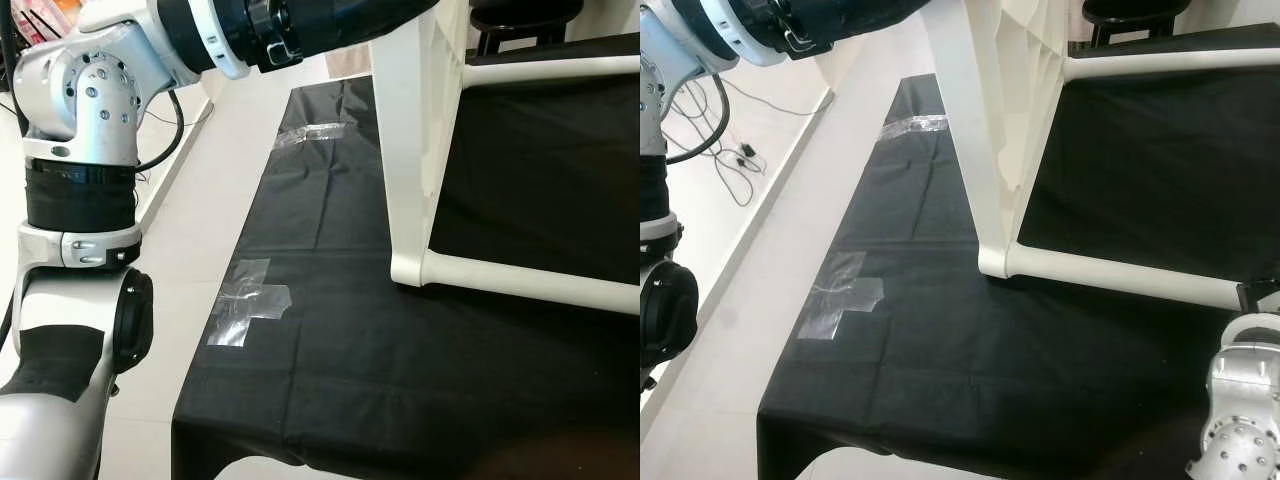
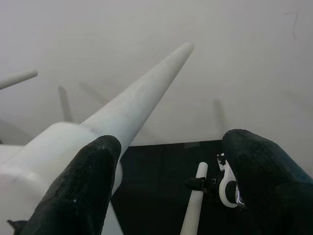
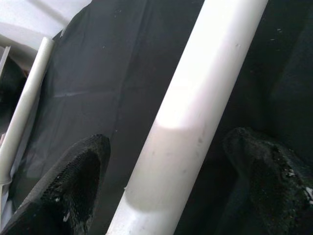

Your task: Building children table

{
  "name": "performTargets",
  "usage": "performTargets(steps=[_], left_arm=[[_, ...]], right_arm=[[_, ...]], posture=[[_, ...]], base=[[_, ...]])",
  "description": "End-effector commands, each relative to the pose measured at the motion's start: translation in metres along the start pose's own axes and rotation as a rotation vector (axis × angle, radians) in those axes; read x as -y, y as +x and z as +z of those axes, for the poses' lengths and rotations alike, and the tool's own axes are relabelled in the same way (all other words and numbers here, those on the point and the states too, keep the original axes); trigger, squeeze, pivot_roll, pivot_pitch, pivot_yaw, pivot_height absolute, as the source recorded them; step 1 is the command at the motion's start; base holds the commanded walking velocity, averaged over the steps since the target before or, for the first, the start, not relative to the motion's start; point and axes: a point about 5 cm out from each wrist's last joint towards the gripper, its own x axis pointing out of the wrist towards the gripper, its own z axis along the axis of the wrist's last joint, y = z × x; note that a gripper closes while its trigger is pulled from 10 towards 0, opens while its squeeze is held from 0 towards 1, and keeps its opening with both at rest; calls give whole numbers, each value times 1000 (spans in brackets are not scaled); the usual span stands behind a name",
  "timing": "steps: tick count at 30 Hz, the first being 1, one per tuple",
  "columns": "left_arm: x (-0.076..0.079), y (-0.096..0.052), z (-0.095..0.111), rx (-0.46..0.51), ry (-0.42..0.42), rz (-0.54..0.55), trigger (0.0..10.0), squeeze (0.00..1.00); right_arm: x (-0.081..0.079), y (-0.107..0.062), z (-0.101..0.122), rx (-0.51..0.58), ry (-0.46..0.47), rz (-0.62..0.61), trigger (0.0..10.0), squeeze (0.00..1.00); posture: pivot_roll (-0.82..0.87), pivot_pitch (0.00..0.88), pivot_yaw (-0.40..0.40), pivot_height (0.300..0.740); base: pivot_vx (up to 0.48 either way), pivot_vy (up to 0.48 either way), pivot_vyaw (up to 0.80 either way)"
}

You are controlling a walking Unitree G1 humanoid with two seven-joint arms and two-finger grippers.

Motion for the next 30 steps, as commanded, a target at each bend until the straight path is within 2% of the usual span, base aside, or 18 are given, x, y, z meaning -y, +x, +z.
performTargets(steps=[1, 3, 5, 6, 7, 10, 14, 16, 17, 18, 20, 21, 22, 23, 26, 27, 29, 30], left_arm=[[0, -12, 3, -10, 8, 27, 10000, 0], [1, -13, 3, -16, 2, 27, 10000, 0], [1, -13, 3, -16, 2, 27, 10000, 0], [1, -15, 2, -18, 0, 27, 10000, 0], [1, -15, 2, -18, 0, 27, 10000, 0], [0, -17, 0, -17, -12, 29, 10000, 0], [0, -18, -1, -14, -19, 28, 10000, 0], [0, -18, -2, -6, -27, 33, 10000, 0], [1, -19, -3, 2, -32, 46, 10000, 0], [1, -20, -5, 18, -45, 82, 10000, 0], [1, -20, -5, 18, -45, 82, 10000, 0], [1, -22, -12, 51, -78, 164, 10000, 0], [1, -22, -12, 51, -78, 164, 10000, 0], [2, -24, -25, 86, -147, 244, 10000, 0], [3, -26, -34, 107, -198, 297, 10000, 0], [12, -34, -61, 110, -253, 375, 10000, 0], [12, -34, -61, 110, -253, 375, 10000, 0], [22, -42, -84, 112, -292, 447, 10000, 0]], right_arm=[[17, -1, 2, 0, 20, -75, 10000, 1000], [19, -5, 24, 81, 61, -53, 10000, 1000], [19, -5, 24, 81, 61, -53, 10000, 1000], [19, -8, 36, 129, 84, -33, 10000, 1000], [19, -8, 36, 129, 84, -33, 10000, 1000], [25, -19, 66, 215, 21, -75, 10000, 1000], [30, -21, 82, 270, -37, -103, 10000, 1000], [21, -22, 93, 313, -66, -42, 10000, 969], [0, -23, 91, 312, -129, 98, 10000, 467], [-29, -28, 82, 309, -265, 297, 10000, 0], [-29, -28, 82, 309, -265, 297, 10000, 0], [-63, -40, 56, 262, -470, 569, 10000, 0], [-63, -40, 56, 262, -470, 569, 10000, 0], [-74, -44, 41, 243, -577, 666, 10000, 0], [-78, -46, 32, 230, -638, 718, 10000, 0], [-85, -49, 16, 208, -718, 797, 10000, 0], [-85, -49, 16, 208, -718, 797, 10000, 0], [-89, -51, 7, 195, -767, 846, 10000, 0]], posture=[[-97, 191, 206, 740], [-103, 195, 217, 740], [-103, 195, 217, 740], [-108, 195, 223, 740], [-108, 195, 223, 740], [-123, 199, 233, 740], [-130, 198, 238, 740], [-129, 196, 241, 740], [-132, 194, 242, 740], [-128, 192, 239, 740], [-128, 192, 239, 740], [-120, 184, 231, 740], [-120, 184, 231, 740], [-117, 178, 222, 740], [-116, 178, 220, 740], [-110, 170, 197, 740], [-110, 170, 197, 740], [-104, 167, 192, 740]], base=[[0, 0, 0], [0, 0, 0], [0, 0, 0], [0, 0, 0], [0, 0, 0], [0, 0, 0], [0, 0, 0], [0, 0, 0], [0, 0, 0], [0, 0, 0], [0, 0, 0], [0, 0, 0], [0, 0, 0], [0, 0, 0], [0, 0, 0], [0, 0, 0], [0, 0, 0], [0, 0, 0]])
